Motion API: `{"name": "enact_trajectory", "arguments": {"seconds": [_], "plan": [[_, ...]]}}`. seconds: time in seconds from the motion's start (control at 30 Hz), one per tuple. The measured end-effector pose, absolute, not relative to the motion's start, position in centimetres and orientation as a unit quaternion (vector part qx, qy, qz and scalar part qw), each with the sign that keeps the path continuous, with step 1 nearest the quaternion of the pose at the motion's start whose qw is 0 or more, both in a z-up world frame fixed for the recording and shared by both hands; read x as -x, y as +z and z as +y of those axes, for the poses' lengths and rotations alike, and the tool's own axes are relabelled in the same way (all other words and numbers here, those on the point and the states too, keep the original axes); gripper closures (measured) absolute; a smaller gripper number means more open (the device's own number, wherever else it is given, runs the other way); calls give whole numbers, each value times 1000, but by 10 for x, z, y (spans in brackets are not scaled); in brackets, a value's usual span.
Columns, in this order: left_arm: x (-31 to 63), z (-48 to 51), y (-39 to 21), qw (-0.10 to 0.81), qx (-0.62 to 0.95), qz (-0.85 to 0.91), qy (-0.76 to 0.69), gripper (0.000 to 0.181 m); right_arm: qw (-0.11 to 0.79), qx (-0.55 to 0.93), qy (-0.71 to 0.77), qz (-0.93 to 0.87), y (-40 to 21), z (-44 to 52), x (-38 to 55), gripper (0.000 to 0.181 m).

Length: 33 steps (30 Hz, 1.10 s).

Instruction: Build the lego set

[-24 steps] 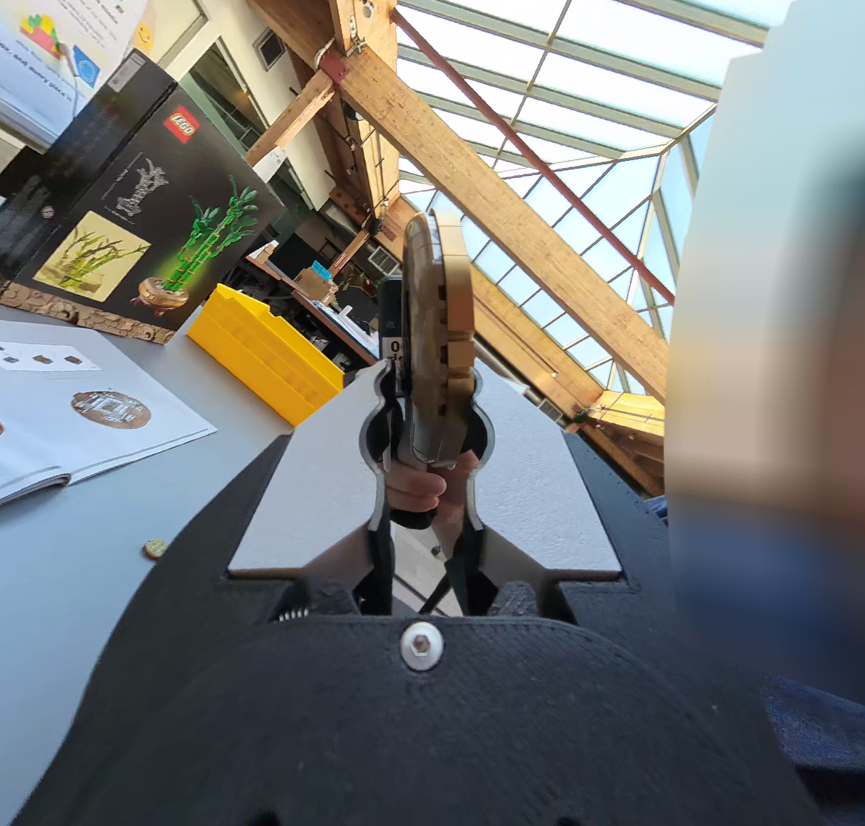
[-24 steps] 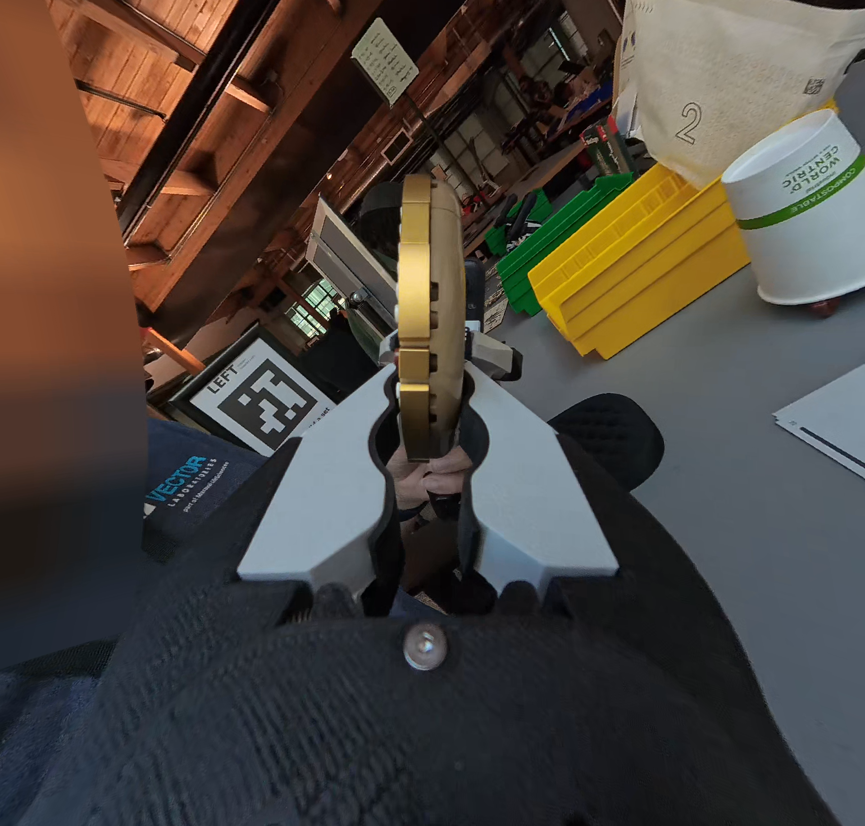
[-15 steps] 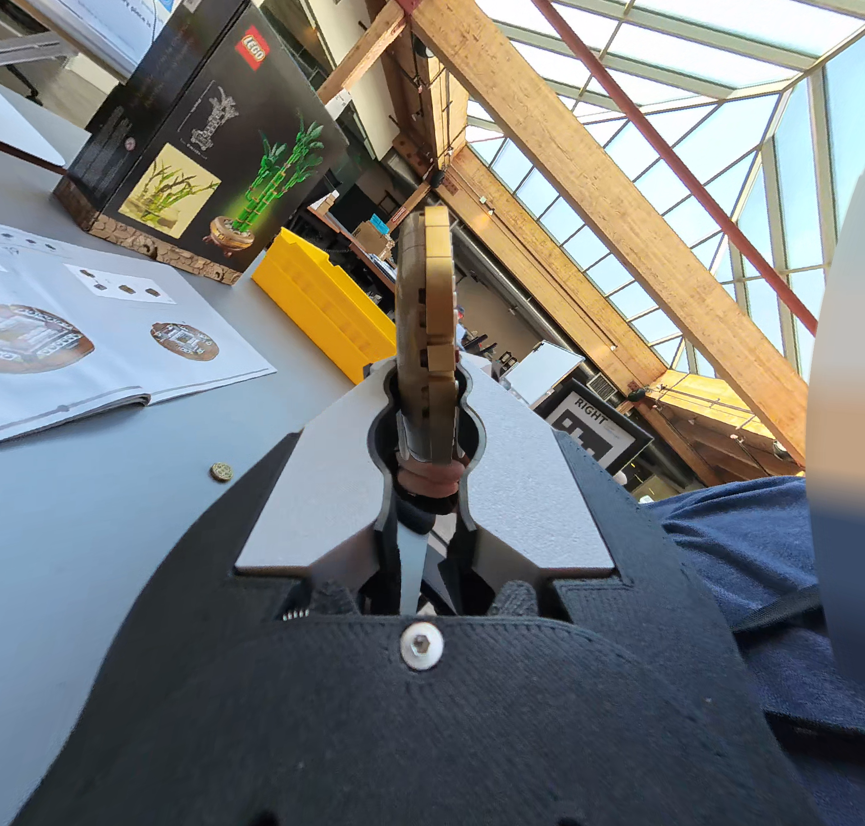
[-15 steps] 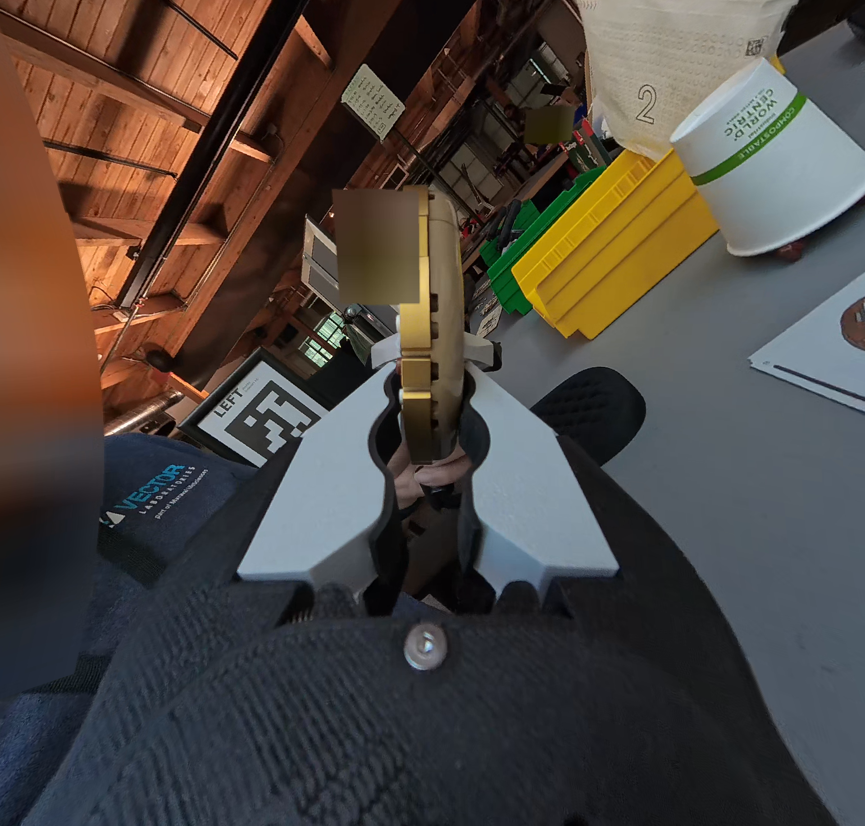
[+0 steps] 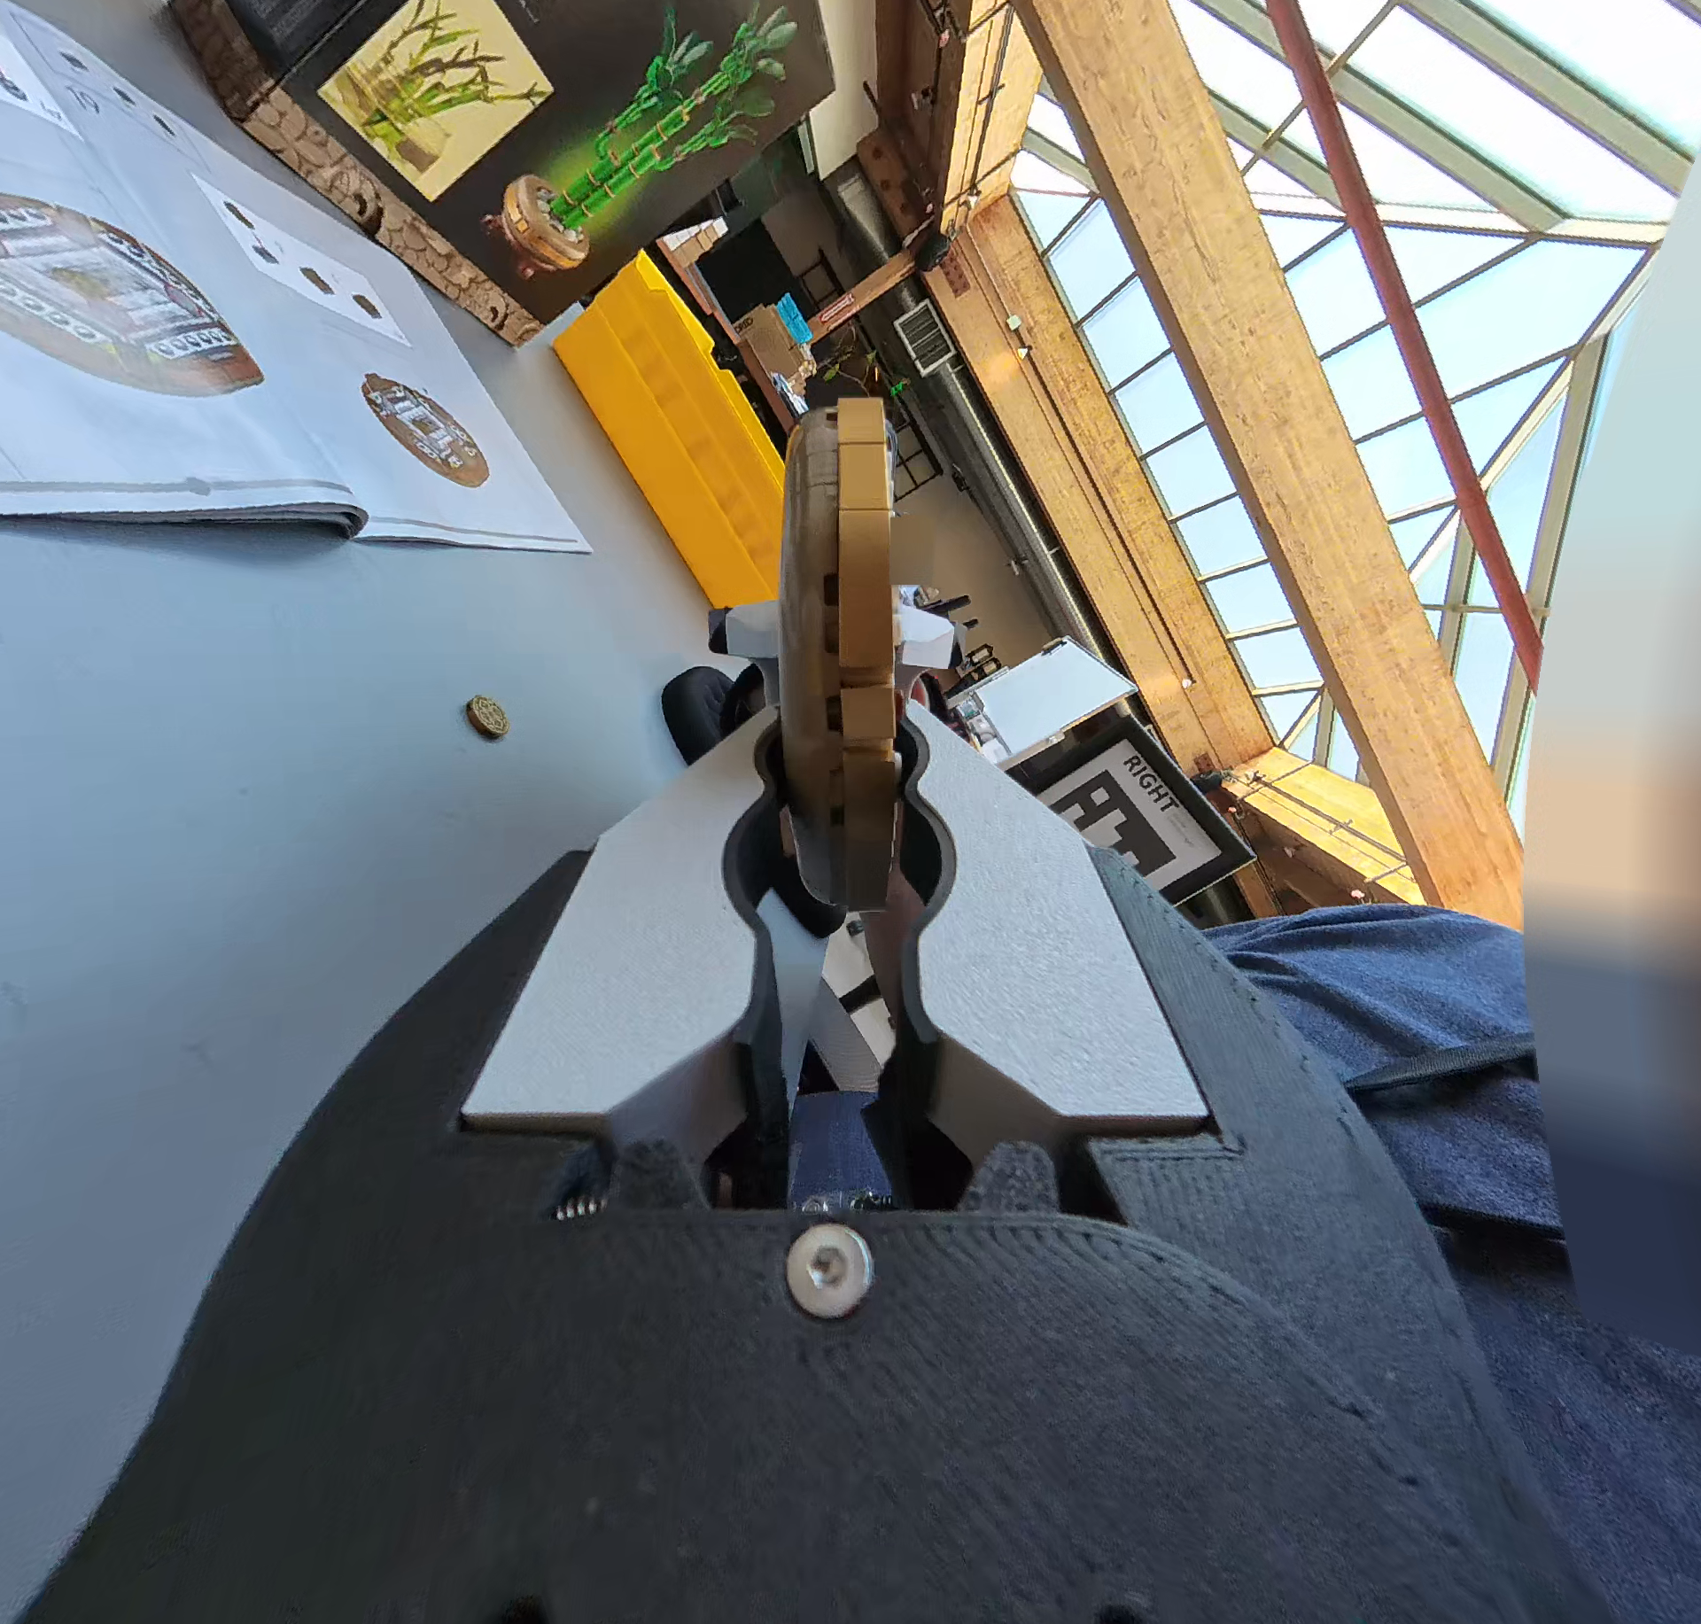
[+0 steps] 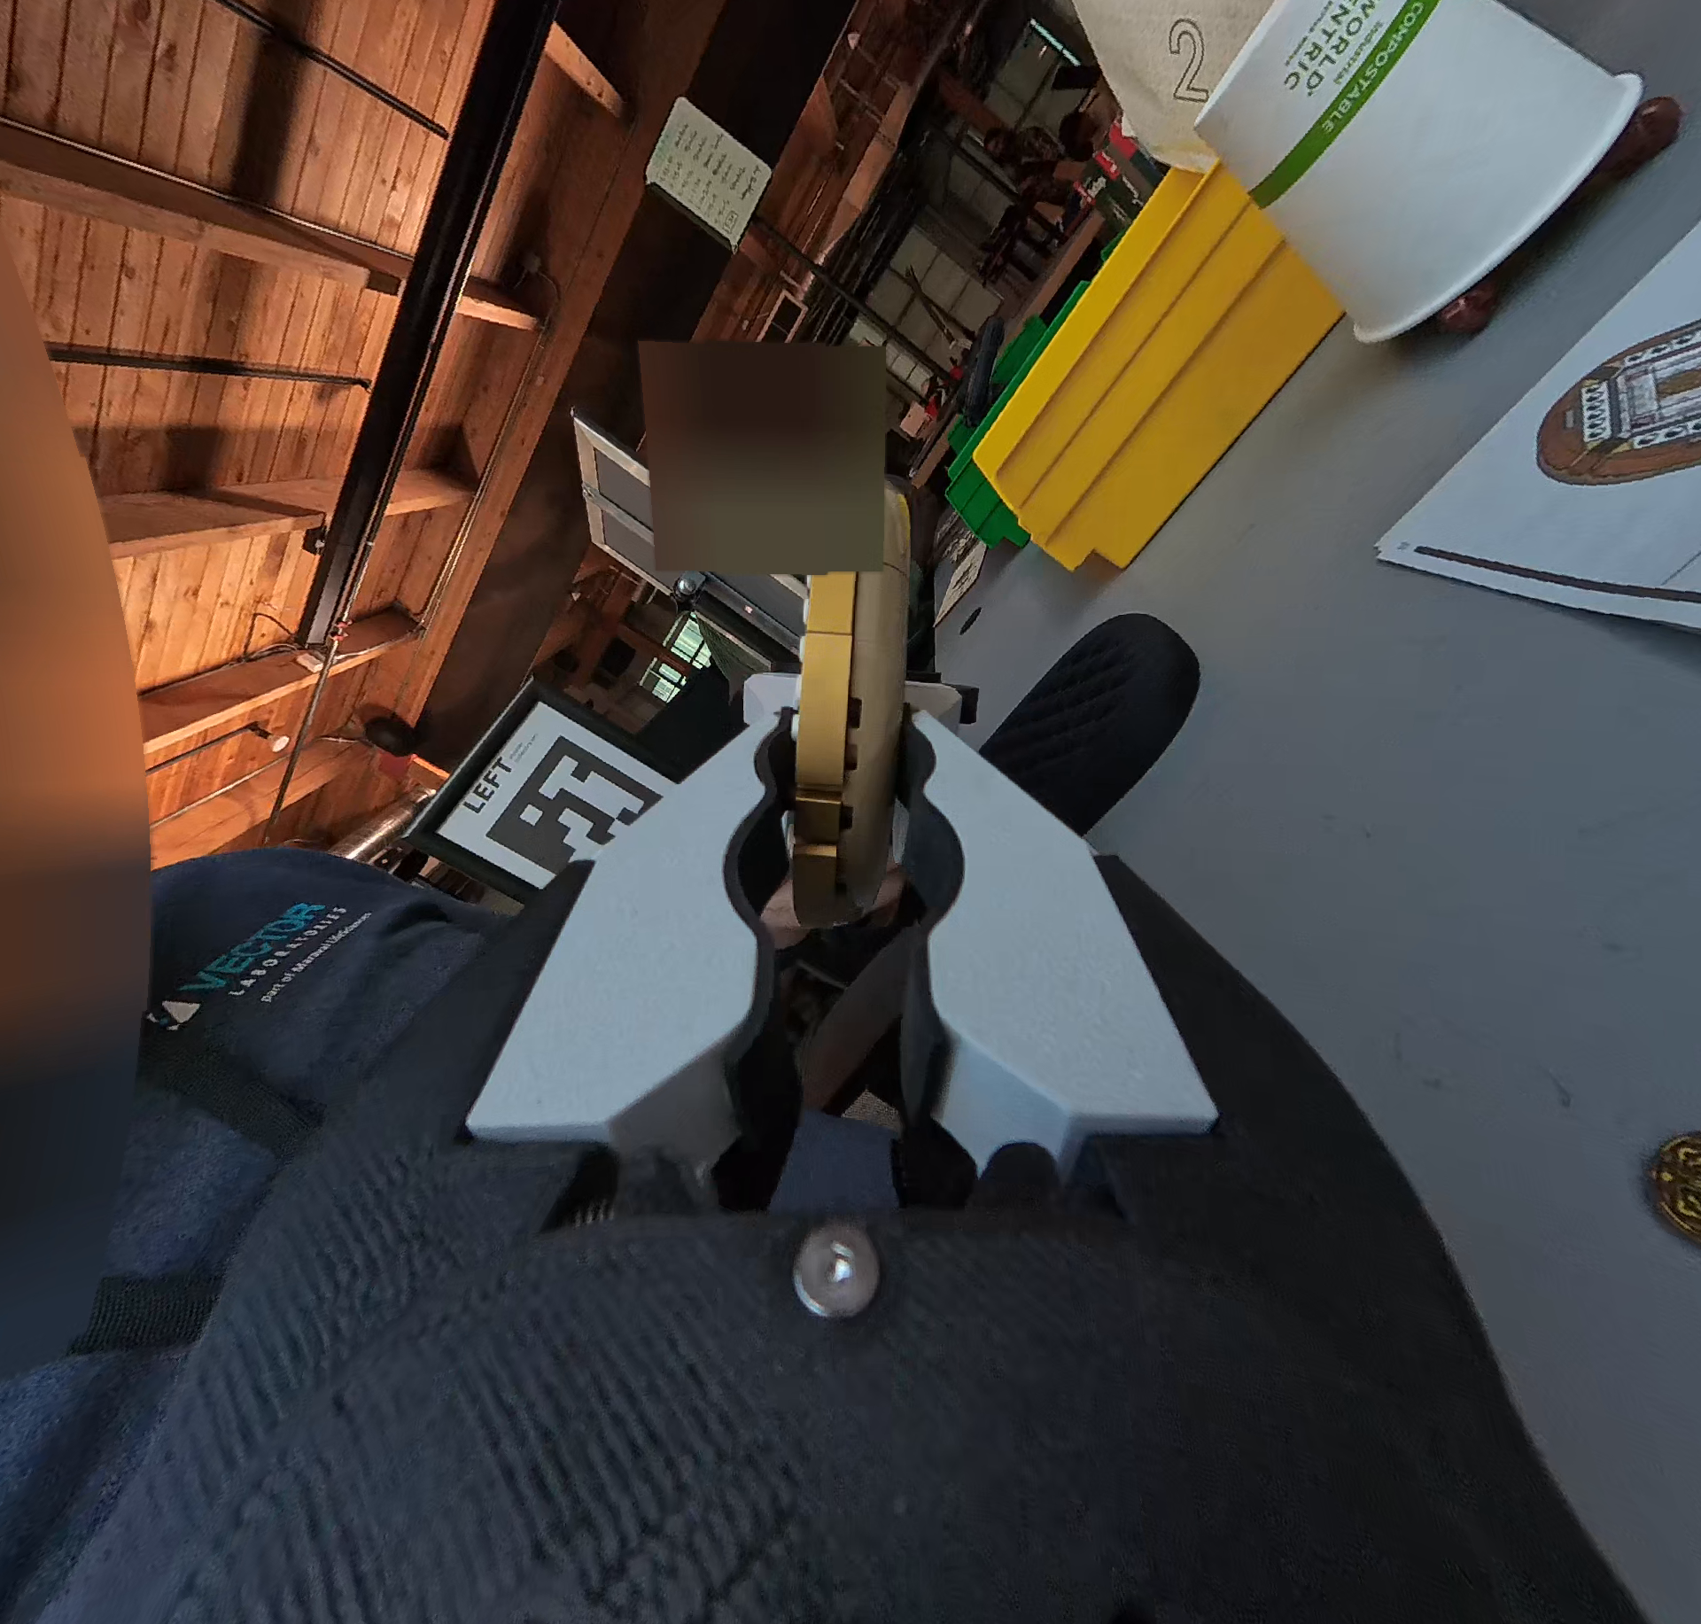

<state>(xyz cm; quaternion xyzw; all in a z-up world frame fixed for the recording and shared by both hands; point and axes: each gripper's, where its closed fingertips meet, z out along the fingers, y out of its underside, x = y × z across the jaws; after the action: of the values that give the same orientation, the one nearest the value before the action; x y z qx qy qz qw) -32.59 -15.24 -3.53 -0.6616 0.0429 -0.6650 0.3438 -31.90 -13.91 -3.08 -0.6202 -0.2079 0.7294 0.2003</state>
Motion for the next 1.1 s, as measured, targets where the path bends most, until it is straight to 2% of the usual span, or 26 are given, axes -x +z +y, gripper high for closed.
{"name": "enact_trajectory", "arguments": {"seconds": [0.13,0.17,0.23,0.3,0.6,0.67,0.77,0.87,1.1], "plan": [[325,-152,-39,337,661,36,-669,163,190,626,725,-215,-37,-142,317,160],[325,-152,-41,336,664,33,-667,163,169,635,720,-223,-42,-148,317,142],[322,-154,-44,332,665,34,-668,163,138,640,716,-243,-50,-161,316,161],[319,-155,-47,334,669,31,-664,163,141,642,716,-234,-55,-163,314,162],[303,-164,-41,359,637,21,-682,150,172,612,757,-151,-50,-162,305,161],[303,-166,-47,364,646,17,-670,162,171,606,763,-149,-49,-165,306,161],[305,-171,-51,367,667,25,-647,163,182,604,759,-164,-53,-171,309,161],[310,-176,-55,356,683,30,-637,162,172,595,768,-163,-50,-174,308,146],[312,-189,-55,324,689,42,-647,162,165,610,749,-200,-50,-172,303,147]]}}
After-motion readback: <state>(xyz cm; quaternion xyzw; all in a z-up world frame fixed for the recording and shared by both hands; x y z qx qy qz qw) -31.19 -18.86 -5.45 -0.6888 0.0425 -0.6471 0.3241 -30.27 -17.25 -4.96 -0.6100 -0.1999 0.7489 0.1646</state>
